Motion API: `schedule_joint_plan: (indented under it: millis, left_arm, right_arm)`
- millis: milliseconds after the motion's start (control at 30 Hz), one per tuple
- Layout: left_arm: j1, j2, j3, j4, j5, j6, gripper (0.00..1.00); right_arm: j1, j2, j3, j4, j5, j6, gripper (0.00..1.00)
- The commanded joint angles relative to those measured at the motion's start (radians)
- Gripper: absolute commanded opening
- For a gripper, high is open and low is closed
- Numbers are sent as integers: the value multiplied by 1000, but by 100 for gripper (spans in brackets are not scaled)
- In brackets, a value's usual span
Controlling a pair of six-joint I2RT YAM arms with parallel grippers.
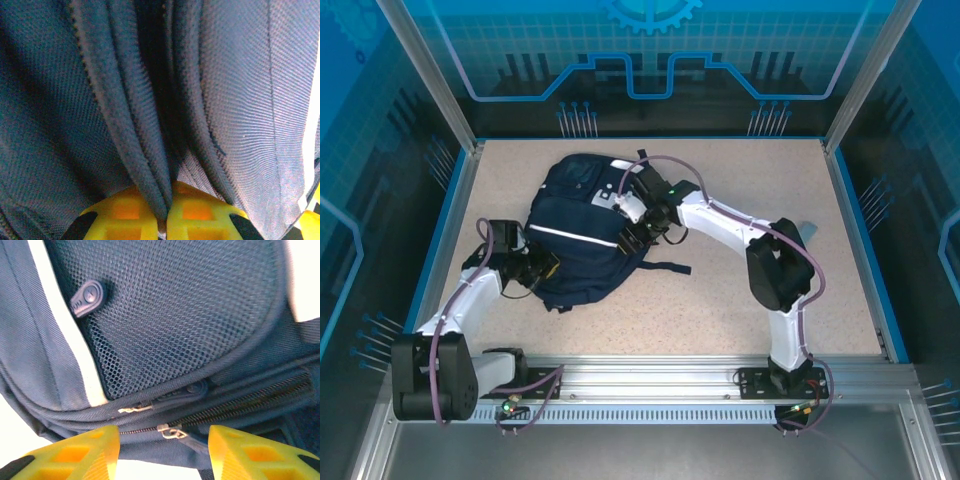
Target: Pack books, pencil case, and school supplies into a backpack
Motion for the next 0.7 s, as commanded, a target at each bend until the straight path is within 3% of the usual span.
schedule_joint_plan:
  millis: [0,267,467,667]
  left_arm:
    - [17,9,33,-29,-6,42,4]
    - [22,12,36,-30,-5,47,4]
    - [28,13,46,-36,-3,54,4]
    - [30,8,46,-40,0,57,4]
  right_arm:
    - [3,37,25,-34,21,-35,50]
    - [4,53,19,-39,143,-57,52]
    - [5,68,22,-73,68,-152,52]
    - [8,86,27,-128,65,-191,40]
